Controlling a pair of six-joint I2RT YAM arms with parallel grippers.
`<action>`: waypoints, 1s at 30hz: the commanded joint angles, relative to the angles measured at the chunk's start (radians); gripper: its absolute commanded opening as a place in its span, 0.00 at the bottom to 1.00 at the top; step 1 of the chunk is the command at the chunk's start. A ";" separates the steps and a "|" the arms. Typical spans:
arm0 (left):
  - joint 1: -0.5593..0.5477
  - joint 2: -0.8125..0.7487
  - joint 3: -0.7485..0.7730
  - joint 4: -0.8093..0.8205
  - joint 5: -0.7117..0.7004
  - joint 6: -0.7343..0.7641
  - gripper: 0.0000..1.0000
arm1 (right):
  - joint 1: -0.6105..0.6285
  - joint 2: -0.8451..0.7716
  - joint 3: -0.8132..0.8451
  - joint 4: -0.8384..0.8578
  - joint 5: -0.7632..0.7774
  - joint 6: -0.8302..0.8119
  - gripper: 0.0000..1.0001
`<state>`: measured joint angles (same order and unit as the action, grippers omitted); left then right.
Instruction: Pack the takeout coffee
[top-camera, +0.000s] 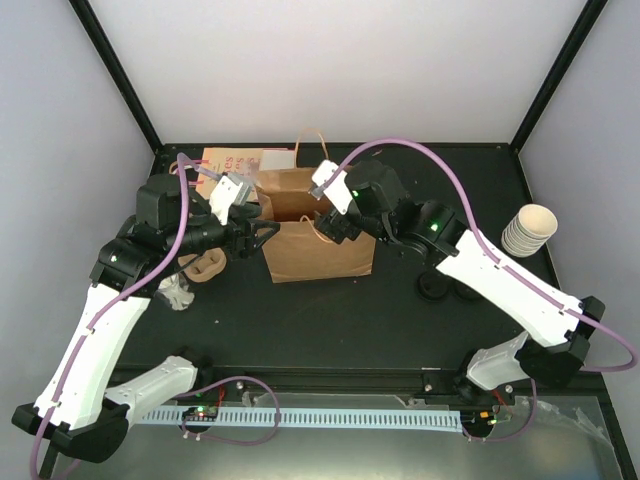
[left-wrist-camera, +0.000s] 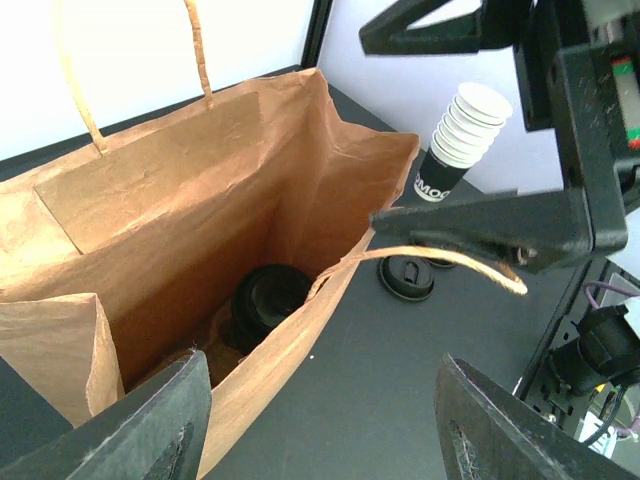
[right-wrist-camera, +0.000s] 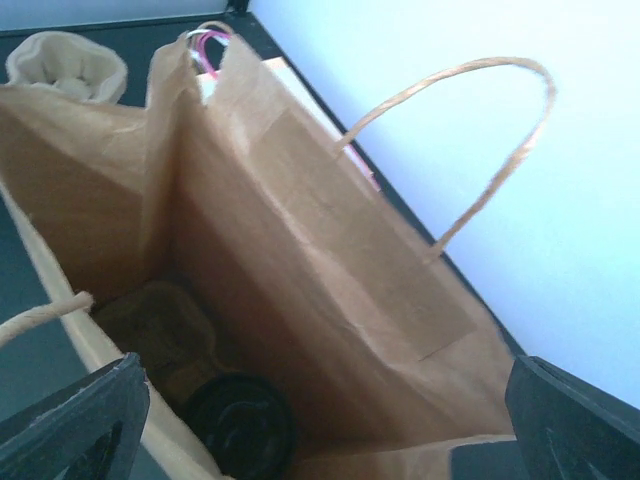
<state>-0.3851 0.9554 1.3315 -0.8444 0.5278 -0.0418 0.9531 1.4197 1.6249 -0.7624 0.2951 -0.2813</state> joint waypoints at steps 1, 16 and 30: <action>0.008 -0.013 0.017 0.021 0.008 -0.013 0.64 | -0.007 0.008 0.071 0.034 0.119 0.019 1.00; 0.008 -0.089 0.017 -0.028 -0.011 -0.093 0.73 | -0.015 -0.148 0.126 -0.005 0.304 0.255 1.00; 0.008 -0.322 -0.311 0.005 -0.104 -0.329 0.85 | -0.014 -0.560 -0.462 0.095 0.208 0.571 1.00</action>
<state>-0.3851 0.6891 1.1099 -0.8646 0.4576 -0.2634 0.9421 0.9493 1.2888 -0.7307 0.5526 0.1471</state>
